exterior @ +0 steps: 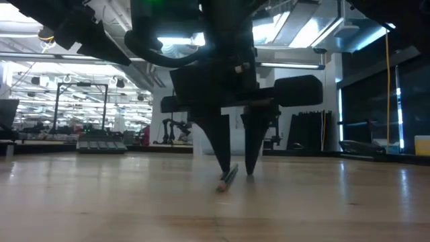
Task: Sort crayons/erasers/pens/pencils in bins
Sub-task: Put the green color pencil into the black bin
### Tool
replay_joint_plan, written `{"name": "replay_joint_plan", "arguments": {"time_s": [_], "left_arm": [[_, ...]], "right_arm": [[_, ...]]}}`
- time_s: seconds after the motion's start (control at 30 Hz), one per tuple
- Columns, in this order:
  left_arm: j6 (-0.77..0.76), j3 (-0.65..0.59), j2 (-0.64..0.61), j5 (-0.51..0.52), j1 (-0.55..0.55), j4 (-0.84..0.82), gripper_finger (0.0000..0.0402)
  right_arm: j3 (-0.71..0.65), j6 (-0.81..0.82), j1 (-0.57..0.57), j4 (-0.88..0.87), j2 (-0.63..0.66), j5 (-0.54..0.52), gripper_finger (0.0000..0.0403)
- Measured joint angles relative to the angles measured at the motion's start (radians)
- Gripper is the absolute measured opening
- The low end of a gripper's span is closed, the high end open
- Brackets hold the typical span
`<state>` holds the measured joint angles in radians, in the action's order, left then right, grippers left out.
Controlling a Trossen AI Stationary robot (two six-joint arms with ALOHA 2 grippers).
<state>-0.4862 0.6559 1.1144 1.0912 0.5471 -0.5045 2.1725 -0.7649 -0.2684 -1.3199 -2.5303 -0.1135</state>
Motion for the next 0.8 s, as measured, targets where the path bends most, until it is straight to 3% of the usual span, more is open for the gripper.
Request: {"name": "replay_joint_plan", "arguments": {"time_s": [0.23, 0.4, 0.53, 0.6, 0.8], "left_arm": [[0.000, 0.000, 0.000, 0.003, -0.019, 0.000, 0.0157], [0.006, 0.000, 0.000, -0.031, -0.026, -0.013, 0.0157], [0.033, 0.000, 0.000, -0.018, -0.026, -0.013, 0.0157], [0.030, 0.000, 0.000, -0.023, -0.026, -0.012, 0.0157], [-0.010, 0.000, 0.000, -0.039, -0.026, -0.012, 0.0157]], "right_arm": [[0.000, -0.055, 0.025, 0.007, -0.003, 0.045, 0.0022], [0.003, 0.012, 0.039, -0.006, 0.002, 0.068, 0.0021], [0.040, 0.118, 0.033, -0.201, 0.014, 0.035, 0.0017], [0.078, 0.220, 0.034, -0.238, 0.043, 0.072, 0.0011], [0.077, 0.791, 0.042, -0.250, 0.202, 0.311, 0.0004]]}}
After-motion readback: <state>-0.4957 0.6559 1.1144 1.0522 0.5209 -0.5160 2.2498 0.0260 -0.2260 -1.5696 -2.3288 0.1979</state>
